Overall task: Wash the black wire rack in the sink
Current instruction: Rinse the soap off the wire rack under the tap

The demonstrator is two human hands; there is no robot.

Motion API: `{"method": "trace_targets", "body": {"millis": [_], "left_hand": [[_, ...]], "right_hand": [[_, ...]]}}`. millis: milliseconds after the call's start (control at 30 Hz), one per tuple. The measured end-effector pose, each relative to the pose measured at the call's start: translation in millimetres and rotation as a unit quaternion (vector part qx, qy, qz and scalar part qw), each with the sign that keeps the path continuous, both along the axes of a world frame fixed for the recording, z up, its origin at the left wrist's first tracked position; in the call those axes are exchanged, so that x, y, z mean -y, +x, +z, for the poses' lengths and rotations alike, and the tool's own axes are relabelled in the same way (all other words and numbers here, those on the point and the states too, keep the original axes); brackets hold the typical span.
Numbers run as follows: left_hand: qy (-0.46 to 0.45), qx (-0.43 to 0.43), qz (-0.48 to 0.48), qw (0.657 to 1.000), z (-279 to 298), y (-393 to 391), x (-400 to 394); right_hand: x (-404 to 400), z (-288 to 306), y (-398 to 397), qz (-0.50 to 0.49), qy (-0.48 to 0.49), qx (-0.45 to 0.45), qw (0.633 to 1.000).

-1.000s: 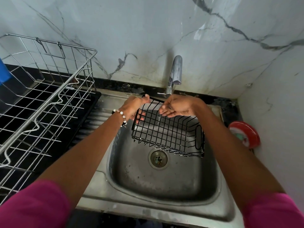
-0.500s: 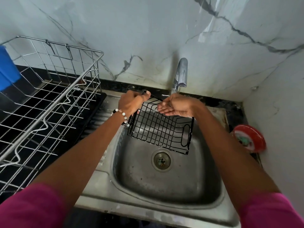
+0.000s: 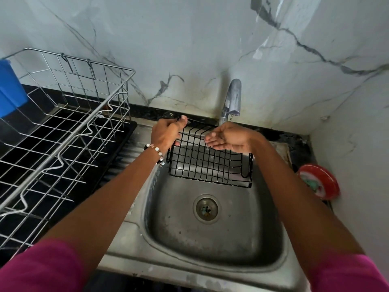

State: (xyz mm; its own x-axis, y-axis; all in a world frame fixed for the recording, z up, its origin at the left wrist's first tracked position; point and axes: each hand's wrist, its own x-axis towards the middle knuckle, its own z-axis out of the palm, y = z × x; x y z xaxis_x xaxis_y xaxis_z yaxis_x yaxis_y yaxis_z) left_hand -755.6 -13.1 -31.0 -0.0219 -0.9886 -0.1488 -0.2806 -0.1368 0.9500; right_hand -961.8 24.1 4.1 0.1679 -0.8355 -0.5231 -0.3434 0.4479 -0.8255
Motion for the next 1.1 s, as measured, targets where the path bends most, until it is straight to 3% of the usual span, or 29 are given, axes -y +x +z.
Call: {"method": "trace_targets", "body": {"millis": [167, 300, 367, 500, 567, 667, 800, 867, 1000, 1100], "left_hand": [[0.006, -0.026, 0.007, 1.0, -1.4, 1.1, -0.7], [0.012, -0.045, 0.015, 0.999, -1.2, -0.7, -4.0], [0.016, -0.06, 0.02, 0.998, -1.7, -1.7, -3.9], [0.016, -0.079, 0.03, 0.996, 0.2, -2.0, -2.9], [0.006, -0.092, 0.029, 0.995, 1.8, -3.1, -2.3], [0.005, -0.119, 0.02, 0.993, 0.0, -6.8, -3.1], [-0.003, -0.153, 0.016, 0.988, -6.5, -13.7, -5.6], [-0.011, -0.175, 0.015, 0.984, -9.0, -15.1, -6.2], [-0.037, -0.179, 0.021, 0.983, -10.7, -14.0, -3.7], [-0.063, -0.161, 0.044, 0.984, -8.8, -14.2, -0.3]], "right_hand": [[-0.3, -2.5, -0.2, 0.035, 0.0, -0.129, 0.991], [2.7, 9.8, 12.9, 0.04, -0.012, 0.008, 0.999], [3.4, 10.7, 12.2, 0.049, -0.001, 0.021, 0.999], [-0.2, 7.1, -3.3, 0.075, -0.002, -0.187, 0.979], [0.2, 6.8, -7.6, 0.076, -0.011, -0.233, 0.969], [1.2, 11.3, -1.6, 0.089, -0.032, -0.225, 0.97], [0.6, 11.8, 9.6, 0.081, -0.021, -0.103, 0.991], [0.6, 9.6, 4.1, 0.096, -0.007, -0.123, 0.988], [1.5, 13.2, -8.6, 0.077, -0.025, -0.243, 0.967], [6.4, 11.8, -12.0, 0.025, -0.035, -0.175, 0.984]]}}
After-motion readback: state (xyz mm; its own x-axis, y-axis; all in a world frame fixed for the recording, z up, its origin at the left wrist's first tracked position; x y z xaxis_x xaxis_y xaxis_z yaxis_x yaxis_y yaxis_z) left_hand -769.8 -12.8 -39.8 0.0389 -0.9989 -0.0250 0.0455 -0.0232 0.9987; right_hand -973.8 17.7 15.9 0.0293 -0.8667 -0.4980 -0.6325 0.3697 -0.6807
